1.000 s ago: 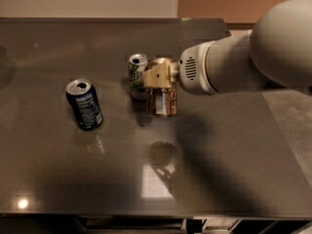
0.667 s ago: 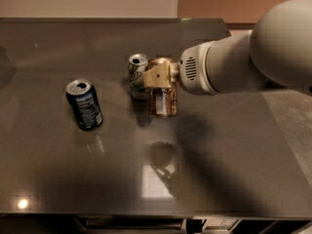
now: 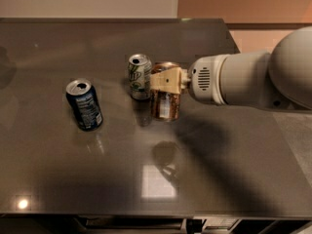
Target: Place orange can upright
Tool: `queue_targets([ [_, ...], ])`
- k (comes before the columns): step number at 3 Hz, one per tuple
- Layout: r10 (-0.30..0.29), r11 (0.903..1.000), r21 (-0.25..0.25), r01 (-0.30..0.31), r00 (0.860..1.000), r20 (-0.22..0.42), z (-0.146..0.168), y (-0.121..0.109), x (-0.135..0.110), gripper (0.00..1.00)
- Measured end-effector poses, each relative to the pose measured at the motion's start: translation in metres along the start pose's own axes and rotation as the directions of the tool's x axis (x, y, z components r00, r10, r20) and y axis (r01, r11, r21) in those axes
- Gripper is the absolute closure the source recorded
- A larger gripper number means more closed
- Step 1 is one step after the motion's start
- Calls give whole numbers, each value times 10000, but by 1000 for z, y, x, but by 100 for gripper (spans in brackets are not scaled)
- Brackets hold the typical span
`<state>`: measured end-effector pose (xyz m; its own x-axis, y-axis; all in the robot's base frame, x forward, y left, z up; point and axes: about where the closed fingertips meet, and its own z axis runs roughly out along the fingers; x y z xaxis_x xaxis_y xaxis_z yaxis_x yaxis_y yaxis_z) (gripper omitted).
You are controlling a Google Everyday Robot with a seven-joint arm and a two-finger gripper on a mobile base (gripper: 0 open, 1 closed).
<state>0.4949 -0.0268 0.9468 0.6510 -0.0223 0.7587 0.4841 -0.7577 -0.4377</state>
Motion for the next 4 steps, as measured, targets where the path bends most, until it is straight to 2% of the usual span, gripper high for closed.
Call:
queue_targets([
  [1, 227, 9967, 807, -125, 9918, -1261, -9, 9, -6, 100],
  [2, -57, 9894, 1402, 376, 9752, -2213, -13, 9, -13, 100],
  [3, -390, 9830, 1622, 857, 9616, -2715, -18, 9, -21, 100],
  [4, -895, 9770, 1572, 1441, 9463, -3107, -22, 6, -29, 100],
])
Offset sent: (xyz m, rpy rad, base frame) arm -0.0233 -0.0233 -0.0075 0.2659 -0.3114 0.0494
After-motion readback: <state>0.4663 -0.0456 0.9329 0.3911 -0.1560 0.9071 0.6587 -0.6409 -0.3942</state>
